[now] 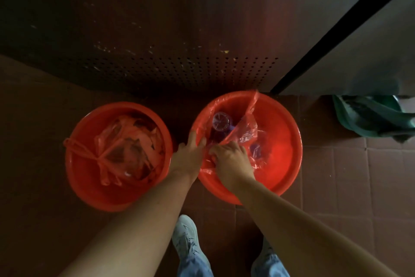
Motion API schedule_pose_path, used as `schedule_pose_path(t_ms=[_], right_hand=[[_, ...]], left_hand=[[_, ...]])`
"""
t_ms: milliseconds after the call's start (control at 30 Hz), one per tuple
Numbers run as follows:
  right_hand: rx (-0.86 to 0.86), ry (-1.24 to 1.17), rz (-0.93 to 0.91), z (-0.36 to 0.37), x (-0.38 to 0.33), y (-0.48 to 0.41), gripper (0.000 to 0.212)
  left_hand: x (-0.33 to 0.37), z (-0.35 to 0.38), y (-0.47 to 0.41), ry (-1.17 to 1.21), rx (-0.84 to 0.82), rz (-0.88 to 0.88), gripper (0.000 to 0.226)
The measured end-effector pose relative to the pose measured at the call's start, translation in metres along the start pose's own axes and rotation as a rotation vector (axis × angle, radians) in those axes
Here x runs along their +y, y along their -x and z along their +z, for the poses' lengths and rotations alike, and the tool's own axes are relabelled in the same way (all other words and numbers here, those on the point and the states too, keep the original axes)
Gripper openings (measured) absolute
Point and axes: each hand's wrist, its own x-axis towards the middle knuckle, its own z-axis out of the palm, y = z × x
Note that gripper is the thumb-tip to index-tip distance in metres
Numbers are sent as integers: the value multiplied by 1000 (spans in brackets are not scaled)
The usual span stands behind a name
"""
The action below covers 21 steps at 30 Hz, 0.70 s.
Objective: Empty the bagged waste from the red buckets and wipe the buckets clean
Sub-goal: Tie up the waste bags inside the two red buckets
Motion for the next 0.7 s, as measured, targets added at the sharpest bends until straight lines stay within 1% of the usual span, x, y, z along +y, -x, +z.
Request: schedule_pose_path(t_ms=[100,167,200,267,300,367,400,433,467,500,533,600,667,700], right_hand=[[-51,43,24,0,14,9,27],[-97,92,71,-3,25,17,39],[-93,78,95,-5,30,21,47],[-48,48,158,-10,41,28,46],[-23,43,200,-13,45,32,51],[27,17,300,-20,50,38,67],[37,6,356,-23,52,40,71],[34,-3,409,-27,55,41,72],[33,-7,447,-31,58,42,72],[29,0,475,-36,61,43,73],[35,8,495,-40,65,44,73],[62,8,518,-47,71,45,75],[85,-46,545,-52,74,45,78],[89,-82,564,-54,75,45,79]], left_hand=[[-1,8,-2,-5,75,3,53],[0,9,-4,21,80,-16,58],[1,8,-6,43,84,-32,58],[4,3,-9,64,126,-31,55],[8,0,-11,80,154,-16,53],[21,-7,-16,83,182,52,48],[30,-8,-16,76,187,112,43],[38,-6,-17,47,183,178,35],[47,-6,-15,85,160,208,28],[54,-4,-12,141,141,225,26],[63,1,-9,145,160,276,26],[74,12,-1,19,148,411,30],[77,19,8,51,109,431,34],[76,19,12,36,129,446,34]])
